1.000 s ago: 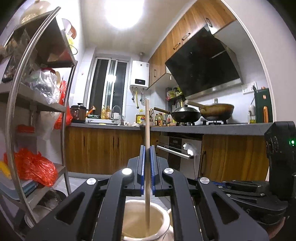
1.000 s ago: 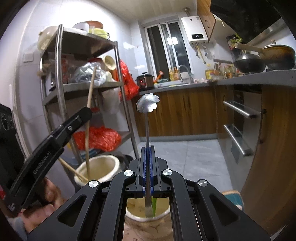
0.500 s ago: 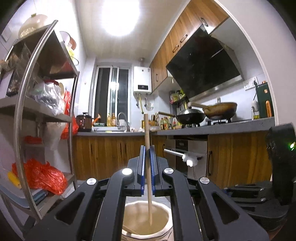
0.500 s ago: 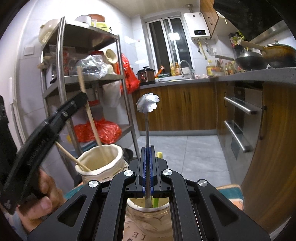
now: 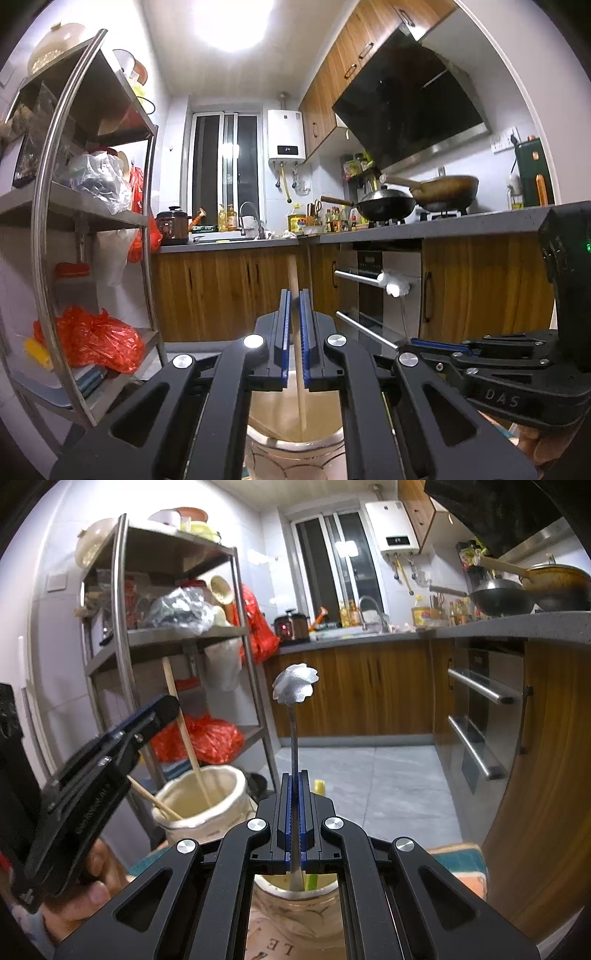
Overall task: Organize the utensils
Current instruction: 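Lower the chopstick into the tall holder with left tool while right tool lowers the spoon, then open both tools and withdraw them from the holders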
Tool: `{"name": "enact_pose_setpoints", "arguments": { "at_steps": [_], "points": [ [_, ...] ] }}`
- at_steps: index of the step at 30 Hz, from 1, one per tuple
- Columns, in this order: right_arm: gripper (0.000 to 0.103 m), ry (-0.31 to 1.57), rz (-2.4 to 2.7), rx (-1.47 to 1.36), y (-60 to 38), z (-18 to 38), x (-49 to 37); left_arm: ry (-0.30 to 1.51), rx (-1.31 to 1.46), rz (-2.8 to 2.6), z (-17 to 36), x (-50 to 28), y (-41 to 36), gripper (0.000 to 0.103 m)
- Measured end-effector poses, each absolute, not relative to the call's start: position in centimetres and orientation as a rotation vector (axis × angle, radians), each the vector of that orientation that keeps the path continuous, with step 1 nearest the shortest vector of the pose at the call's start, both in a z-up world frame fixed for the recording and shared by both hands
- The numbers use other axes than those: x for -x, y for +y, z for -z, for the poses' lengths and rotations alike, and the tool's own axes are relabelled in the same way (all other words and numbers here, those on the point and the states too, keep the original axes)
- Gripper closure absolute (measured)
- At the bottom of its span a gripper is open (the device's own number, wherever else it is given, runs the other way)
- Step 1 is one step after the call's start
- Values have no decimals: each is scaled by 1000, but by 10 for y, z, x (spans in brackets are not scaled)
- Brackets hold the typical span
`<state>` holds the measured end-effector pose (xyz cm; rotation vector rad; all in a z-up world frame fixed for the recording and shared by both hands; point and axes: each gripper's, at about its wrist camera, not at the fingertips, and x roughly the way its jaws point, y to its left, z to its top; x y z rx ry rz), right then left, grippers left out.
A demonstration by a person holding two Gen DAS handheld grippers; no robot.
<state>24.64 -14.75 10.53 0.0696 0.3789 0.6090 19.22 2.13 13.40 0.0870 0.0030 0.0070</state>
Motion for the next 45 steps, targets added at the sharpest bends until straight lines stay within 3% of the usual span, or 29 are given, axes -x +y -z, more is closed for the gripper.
{"name": "enact_pose_setpoints", "arguments": {
  "at_steps": [11, 22, 25, 27, 40, 45],
  "points": [
    [99, 529, -577, -27, -134, -85, -261, 43, -84, -12, -135, -198, 26, 98],
    [99, 537, -580, -17, -130, -83, -263, 21, 29, 13, -150, -215, 58, 95],
    [90, 533, -580, -22, -131, -84, -262, 19, 97, 2, -155, -217, 78, 82],
    [82, 531, -579, -24, -134, -85, -261, 22, 147, 2, -157, -217, 93, 80],
    [82, 485, -594, -59, -155, -96, -241, 84, 427, 19, -145, -181, 169, 77],
    [82, 483, -588, -55, -166, -95, -227, 113, 415, 59, -136, -158, 168, 77]
  ]
}}
